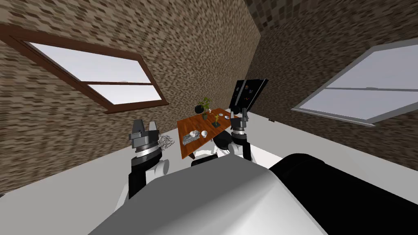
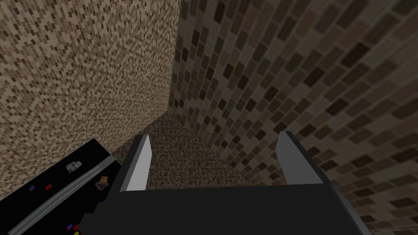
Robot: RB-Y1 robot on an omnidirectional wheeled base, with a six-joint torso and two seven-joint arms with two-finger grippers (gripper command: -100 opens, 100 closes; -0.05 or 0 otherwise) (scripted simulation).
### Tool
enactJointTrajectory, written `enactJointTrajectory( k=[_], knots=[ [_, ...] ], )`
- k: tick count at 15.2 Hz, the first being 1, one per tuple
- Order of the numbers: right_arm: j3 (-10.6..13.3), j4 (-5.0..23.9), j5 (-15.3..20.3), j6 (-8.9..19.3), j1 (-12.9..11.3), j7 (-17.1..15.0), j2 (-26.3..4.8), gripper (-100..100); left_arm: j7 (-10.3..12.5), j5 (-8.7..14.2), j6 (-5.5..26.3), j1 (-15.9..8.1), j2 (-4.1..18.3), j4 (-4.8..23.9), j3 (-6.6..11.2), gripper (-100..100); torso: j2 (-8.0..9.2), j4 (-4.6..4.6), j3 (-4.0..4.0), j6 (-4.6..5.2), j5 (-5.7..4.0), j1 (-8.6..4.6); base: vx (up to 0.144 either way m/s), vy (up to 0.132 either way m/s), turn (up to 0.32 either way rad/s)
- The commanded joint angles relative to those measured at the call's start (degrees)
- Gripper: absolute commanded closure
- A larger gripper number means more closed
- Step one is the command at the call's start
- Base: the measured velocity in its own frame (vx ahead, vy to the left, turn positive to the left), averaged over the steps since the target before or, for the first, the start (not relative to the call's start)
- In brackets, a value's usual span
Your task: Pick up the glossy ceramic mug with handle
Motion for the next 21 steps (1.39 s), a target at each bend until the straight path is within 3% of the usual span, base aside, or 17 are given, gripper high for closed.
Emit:
enactJointTrajectory(
  k=[1,4,5,8,11,13,18,21],
  knots=[
    [0.0,0.0,0.0,0.0,0.0,0.0,0.0,0,-0.37,0.23,0.4,-0.17,1.73,0.57,0.25,-100,0.0,0.0,0.0,0.0,0.0,0.0,-0.012,0.006,-0.083],
    [0.0,0.0,0.0,0.0,-0.01,0.0,0.0,0,-1.85,1.15,2.08,-0.85,5.66,2.86,1.22,-100,0.15,0.03,0.08,0.04,0.02,0.15,-0.054,0.04,-0.247],
    [0.0,0.0,0.0,0.0,-0.02,0.0,0.0,0,-1.85,1.15,2.08,-0.85,5.66,2.86,1.22,-100,0.24,0.04,0.13,0.05,0.04,0.23,-0.079,0.06,-0.18],
    [0.0,0.01,0.0,0.0,-0.02,0.0,-0.01,0,-4.25,2.65,5.0,-2.04,9.29,6.7,2.75,-100,0.33,0.07,0.18,0.05,0.07,0.32,-0.084,0.069,-0.299],
    [0.0,0.01,0.0,0.0,-0.02,0.0,-0.01,0,-5.23,3.26,6.24,-2.54,10.37,8.3,3.35,-100,0.38,0.08,0.22,0.02,0.09,0.39,-0.089,0.069,-0.222],
    [0.0,0.01,0.0,0.01,-0.02,0.0,-0.01,0,-7.38,4.59,9.08,-3.68,12.3,11.91,4.64,-100,0.32,0.07,0.18,0.05,0.07,0.31,-0.082,0.051,-0.36],
    [0.0,0.01,0.0,0.01,-0.02,0.0,-0.01,0,-9.76,6.06,12.41,-5.01,13.98,16.04,6.03,-100,0.34,0.08,0.2,0.06,0.08,0.33,-0.094,0.055,-0.308],
    [0.0,0.01,0.0,0.01,-0.01,0.0,-0.01,0,-12.31,7.62,16.19,-6.52,15.49,19.92,7.46,-100,0.3,0.07,0.17,0.03,0.07,0.31,-0.084,0.041,-0.304]
  ],
)
